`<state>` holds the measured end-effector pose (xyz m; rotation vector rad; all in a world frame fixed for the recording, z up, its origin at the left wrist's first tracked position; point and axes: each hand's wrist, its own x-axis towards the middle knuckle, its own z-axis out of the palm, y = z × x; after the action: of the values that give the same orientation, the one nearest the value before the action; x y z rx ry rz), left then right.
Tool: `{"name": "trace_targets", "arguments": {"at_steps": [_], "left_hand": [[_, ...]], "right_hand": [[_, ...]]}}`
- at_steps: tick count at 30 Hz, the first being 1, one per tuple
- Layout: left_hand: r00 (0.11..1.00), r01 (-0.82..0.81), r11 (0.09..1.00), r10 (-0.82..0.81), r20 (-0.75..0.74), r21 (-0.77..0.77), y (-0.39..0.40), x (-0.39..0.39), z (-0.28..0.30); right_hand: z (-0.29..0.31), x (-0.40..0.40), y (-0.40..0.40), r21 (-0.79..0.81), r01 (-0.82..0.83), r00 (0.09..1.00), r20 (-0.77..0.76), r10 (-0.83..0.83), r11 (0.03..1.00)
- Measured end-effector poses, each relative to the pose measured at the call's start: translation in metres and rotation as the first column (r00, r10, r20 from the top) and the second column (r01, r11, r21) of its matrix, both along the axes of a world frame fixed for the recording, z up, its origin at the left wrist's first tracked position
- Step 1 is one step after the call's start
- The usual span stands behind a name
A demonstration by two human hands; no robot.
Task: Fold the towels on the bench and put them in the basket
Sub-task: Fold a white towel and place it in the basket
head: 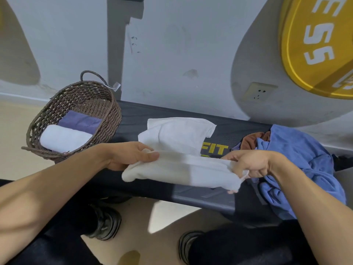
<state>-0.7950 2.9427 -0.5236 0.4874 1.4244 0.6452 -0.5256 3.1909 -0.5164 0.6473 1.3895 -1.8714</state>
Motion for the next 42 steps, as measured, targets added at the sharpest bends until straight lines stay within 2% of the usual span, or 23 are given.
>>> {"name": "trace_targets", "arguments": {"at_steps": [2, 5, 6, 8, 10, 11, 12, 14, 15, 17, 18, 20, 23, 24, 26, 29, 32, 34, 37, 39, 41, 42], "left_hand": [[0.996, -0.058, 0.998, 0.059, -0.073, 0.016, 0.004, 0.000, 0.002], [0.933, -0.289, 0.947, 0.311, -0.179, 0.139, 0.013, -0.005, 0.000], [0.888, -0.366, 0.910, 0.404, -0.220, 0.194, 0.016, -0.007, -0.003], [0.784, -0.488, 0.826, 0.557, -0.275, 0.283, 0.019, -0.013, -0.009], [0.736, -0.511, 0.794, 0.602, -0.309, 0.330, 0.019, -0.014, -0.014], [0.729, -0.498, 0.800, 0.595, -0.337, 0.336, 0.018, -0.014, -0.018], [0.713, -0.487, 0.812, 0.582, -0.391, 0.322, 0.016, -0.012, -0.024], [0.671, -0.472, 0.855, 0.506, -0.542, 0.215, 0.009, -0.009, -0.039], [0.685, -0.466, 0.877, 0.442, -0.579, 0.119, 0.005, -0.005, -0.047], [0.763, -0.404, 0.912, 0.296, -0.574, -0.067, -0.005, 0.006, -0.061], [0.781, -0.351, 0.929, 0.222, -0.584, -0.117, -0.009, 0.011, -0.066], [0.755, -0.240, 0.960, 0.090, -0.650, -0.145, -0.013, 0.018, -0.073], [0.722, -0.151, 0.978, 0.011, -0.691, -0.142, -0.014, 0.021, -0.075], [0.709, -0.137, 0.984, 0.017, -0.705, -0.114, -0.014, 0.020, -0.074], [0.634, -0.119, 0.993, 0.057, -0.771, -0.025, -0.011, 0.018, -0.070], [0.523, -0.200, 0.970, 0.223, -0.823, 0.135, -0.005, 0.011, -0.060], [0.528, -0.231, 0.943, 0.327, -0.784, 0.238, 0.004, 0.003, -0.047], [0.573, -0.239, 0.940, 0.338, -0.746, 0.243, 0.008, 0.001, -0.040], [0.708, -0.180, 0.975, 0.218, -0.672, 0.127, 0.005, 0.006, -0.036], [0.794, -0.149, 0.989, 0.130, -0.595, 0.017, -0.001, 0.016, -0.040], [0.856, -0.170, 0.985, 0.131, -0.501, -0.033, -0.008, 0.032, -0.049], [0.874, -0.210, 0.977, 0.176, -0.452, -0.026, -0.011, 0.041, -0.055]], "right_hand": [[0.006, 0.005, 0.005, -0.001, 0.052, 0.999, -0.013, -0.052, 0.999], [0.005, 0.005, 0.009, 0.083, 0.274, 0.955, -0.140, -0.261, 0.958], [0.002, 0.003, 0.009, 0.100, 0.387, 0.909, -0.208, -0.361, 0.917], [-0.006, -0.005, 0.005, 0.037, 0.632, 0.737, -0.339, -0.585, 0.774], [-0.016, -0.012, 0.001, -0.052, 0.784, 0.557, -0.381, -0.738, 0.619], [-0.023, -0.014, -0.002, -0.008, 0.808, 0.543, -0.376, -0.751, 0.589], [-0.029, -0.014, -0.006, 0.131, 0.789, 0.602, -0.359, -0.714, 0.600], [-0.043, -0.013, -0.017, 0.506, 0.556, 0.824, -0.229, -0.519, 0.660], [-0.050, -0.011, -0.023, 0.607, 0.416, 0.894, -0.135, -0.428, 0.677], [-0.061, -0.011, -0.036, 0.675, 0.267, 0.941, -0.030, -0.336, 0.688], [-0.065, -0.011, -0.042, 0.700, 0.242, 0.946, -0.018, -0.322, 0.672], [-0.068, -0.013, -0.049, 0.750, 0.210, 0.954, -0.018, -0.298, 0.627], [-0.068, -0.017, -0.057, 0.835, 0.106, 0.986, -0.020, -0.163, 0.540], [-0.067, -0.019, -0.057, 0.860, 0.116, 0.990, -0.057, -0.133, 0.496], [-0.062, -0.024, -0.052, 0.855, 0.242, 0.970, -0.207, -0.127, 0.459], [-0.039, -0.030, -0.032, 0.743, 0.488, 0.870, -0.455, -0.189, 0.458], [-0.014, -0.032, -0.015, 0.637, 0.622, 0.779, -0.564, -0.274, 0.456], [-0.002, -0.027, -0.007, 0.668, 0.618, 0.784, -0.560, -0.266, 0.415], [0.009, -0.011, 0.001, 0.780, 0.410, 0.911, -0.377, -0.168, 0.474], [0.007, -0.001, 0.002, 0.861, 0.134, 0.991, -0.131, -0.042, 0.491], [0.000, 0.005, -0.003, 0.868, -0.156, 0.988, 0.130, 0.087, 0.471], [-0.004, 0.006, -0.006, 0.831, -0.237, 0.971, 0.217, 0.099, 0.504]]}}
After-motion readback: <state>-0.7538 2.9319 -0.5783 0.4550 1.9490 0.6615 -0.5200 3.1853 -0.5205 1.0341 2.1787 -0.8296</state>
